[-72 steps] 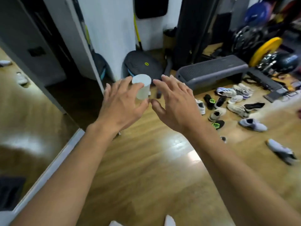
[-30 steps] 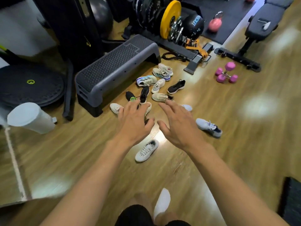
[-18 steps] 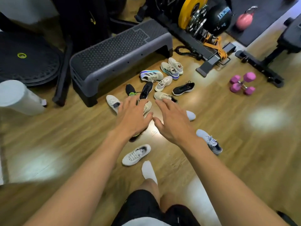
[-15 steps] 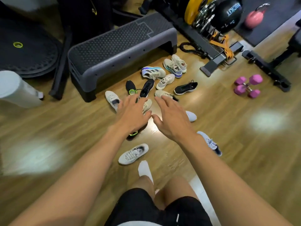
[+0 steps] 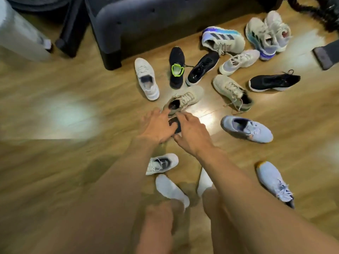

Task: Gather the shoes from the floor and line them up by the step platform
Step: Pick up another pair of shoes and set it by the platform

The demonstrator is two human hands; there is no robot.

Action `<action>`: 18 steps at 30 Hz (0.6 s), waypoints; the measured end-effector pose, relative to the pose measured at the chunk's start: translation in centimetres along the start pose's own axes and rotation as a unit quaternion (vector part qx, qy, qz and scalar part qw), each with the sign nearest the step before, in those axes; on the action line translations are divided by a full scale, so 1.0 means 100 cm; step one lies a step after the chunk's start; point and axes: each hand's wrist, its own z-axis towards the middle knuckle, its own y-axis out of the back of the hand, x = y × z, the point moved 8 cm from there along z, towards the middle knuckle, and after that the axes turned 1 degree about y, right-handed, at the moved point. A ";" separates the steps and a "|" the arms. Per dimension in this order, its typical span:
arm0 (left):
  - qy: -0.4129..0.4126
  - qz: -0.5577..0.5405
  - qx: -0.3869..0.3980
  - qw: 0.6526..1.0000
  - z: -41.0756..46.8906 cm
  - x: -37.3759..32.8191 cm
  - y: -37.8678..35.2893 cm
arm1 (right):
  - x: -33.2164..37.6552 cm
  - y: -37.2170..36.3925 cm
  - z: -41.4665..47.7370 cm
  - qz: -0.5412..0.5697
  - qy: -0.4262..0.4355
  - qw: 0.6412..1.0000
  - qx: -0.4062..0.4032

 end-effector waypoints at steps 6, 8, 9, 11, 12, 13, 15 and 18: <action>0.058 0.025 0.050 0.997 0.111 0.051 -0.156 | -0.071 -0.171 0.103 -0.030 0.016 0.997 0.075; 0.059 0.076 0.063 0.993 0.141 0.068 -0.201 | -0.092 -0.220 0.131 -0.037 0.006 0.995 0.094; 0.053 0.099 0.074 0.991 0.155 0.075 -0.223 | -0.099 -0.241 0.145 -0.042 0.002 0.994 0.106; 0.040 0.105 0.111 0.987 0.180 0.086 -0.259 | -0.109 -0.275 0.171 -0.057 0.002 0.989 0.133; 0.036 0.091 0.124 0.987 0.191 0.090 -0.273 | -0.112 -0.289 0.183 -0.065 0.005 0.988 0.142; 0.029 0.079 0.122 0.989 0.201 0.092 -0.281 | -0.115 -0.300 0.194 -0.077 0.008 0.986 0.145; -0.008 0.077 0.069 0.995 0.219 0.092 -0.282 | -0.118 -0.308 0.211 -0.123 0.032 0.985 0.116; -0.061 0.050 0.009 0.997 0.232 0.089 -0.265 | -0.110 -0.297 0.230 -0.192 0.106 0.975 0.018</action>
